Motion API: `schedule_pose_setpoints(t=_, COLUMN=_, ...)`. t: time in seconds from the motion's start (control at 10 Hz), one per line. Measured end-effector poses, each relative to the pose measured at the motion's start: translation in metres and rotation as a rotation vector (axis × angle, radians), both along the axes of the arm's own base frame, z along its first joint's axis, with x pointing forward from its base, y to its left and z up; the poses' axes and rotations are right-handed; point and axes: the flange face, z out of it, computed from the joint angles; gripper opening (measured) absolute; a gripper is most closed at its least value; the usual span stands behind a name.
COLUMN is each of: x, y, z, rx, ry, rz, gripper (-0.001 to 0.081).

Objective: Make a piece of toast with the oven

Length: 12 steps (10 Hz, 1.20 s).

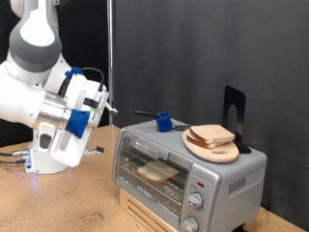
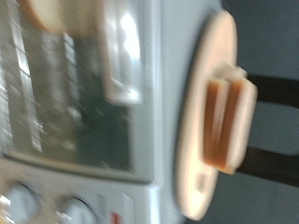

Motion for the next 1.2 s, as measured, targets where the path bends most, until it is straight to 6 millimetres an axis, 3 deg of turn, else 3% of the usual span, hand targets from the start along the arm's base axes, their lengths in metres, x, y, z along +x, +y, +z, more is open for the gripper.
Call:
schedule_pose_setpoints(t=0.2, x=0.021, y=-0.013, z=-0.015, rx=-0.027, ry=0.04, rz=-0.04, gripper=0.0806)
schedule_pose_setpoints(t=0.5, x=0.022, y=-0.009, z=-0.015, rx=-0.024, ry=0.063, rz=0.001, gripper=0.0806)
schedule_pose_setpoints(t=1.0, x=0.081, y=-0.002, z=-0.039, rx=0.017, ry=0.06, rz=-0.086, gripper=0.0806)
schedule_pose_setpoints(t=1.2, x=0.075, y=0.005, z=-0.037, rx=0.1, ry=0.068, rz=0.001, gripper=0.0806)
